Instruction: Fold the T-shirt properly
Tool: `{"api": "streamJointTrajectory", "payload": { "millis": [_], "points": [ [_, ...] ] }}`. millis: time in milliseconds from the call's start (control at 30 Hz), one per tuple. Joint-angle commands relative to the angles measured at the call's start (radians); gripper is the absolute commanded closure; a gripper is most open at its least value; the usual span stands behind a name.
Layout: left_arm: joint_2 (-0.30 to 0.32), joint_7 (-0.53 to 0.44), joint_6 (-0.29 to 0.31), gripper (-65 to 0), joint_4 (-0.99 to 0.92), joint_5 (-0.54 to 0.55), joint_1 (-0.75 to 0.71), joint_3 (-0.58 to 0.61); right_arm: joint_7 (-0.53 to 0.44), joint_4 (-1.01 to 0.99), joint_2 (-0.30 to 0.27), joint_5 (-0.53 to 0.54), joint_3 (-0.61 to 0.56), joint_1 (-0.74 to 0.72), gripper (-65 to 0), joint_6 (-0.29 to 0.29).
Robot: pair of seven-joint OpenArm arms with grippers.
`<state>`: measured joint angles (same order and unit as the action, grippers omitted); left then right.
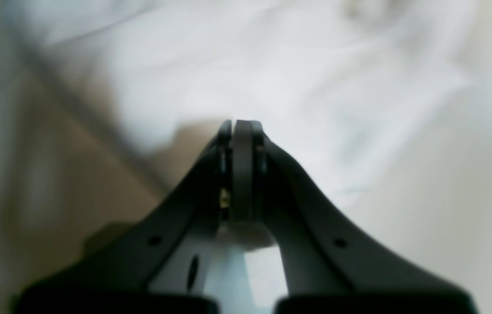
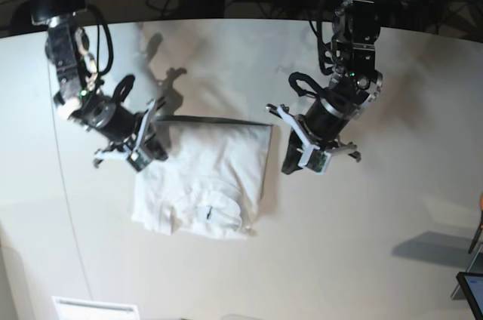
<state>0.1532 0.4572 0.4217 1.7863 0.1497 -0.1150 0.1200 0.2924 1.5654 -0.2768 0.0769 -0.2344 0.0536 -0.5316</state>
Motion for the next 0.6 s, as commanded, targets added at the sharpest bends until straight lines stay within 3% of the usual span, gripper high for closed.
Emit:
{"api": "streamJointTrajectory", "payload": {
  "millis": [0,100,200,367,567],
  "points": [
    [0.032,-0.093,-0.001,0.0,0.017,0.011,-0.016,-0.003,-0.097,0.017,0.007,-0.016,0.010,0.010,0.0,0.008],
    [0.099,-0.292,-0.001,0.0,0.014,0.011,-0.101,-0.006,-0.330,0.017,0.055,-0.082,0.082,0.119,0.0,0.009],
    [0.151,-0.401,-0.001,0.0,0.014,0.011,-0.185,-0.013,-0.499,0.020,0.095,-0.082,0.165,0.199,0.0,0.011],
    [0.211,-0.565,-0.001,0.0,0.014,0.011,-0.320,-0.015,-0.618,0.025,0.103,-0.082,0.235,0.308,0.0,0.014],
    [0.216,-0.722,-0.001,0.0,0.019,0.011,-0.443,-0.044,-0.707,0.142,0.143,-0.081,0.326,0.472,0.0,0.015]
  ]
}}
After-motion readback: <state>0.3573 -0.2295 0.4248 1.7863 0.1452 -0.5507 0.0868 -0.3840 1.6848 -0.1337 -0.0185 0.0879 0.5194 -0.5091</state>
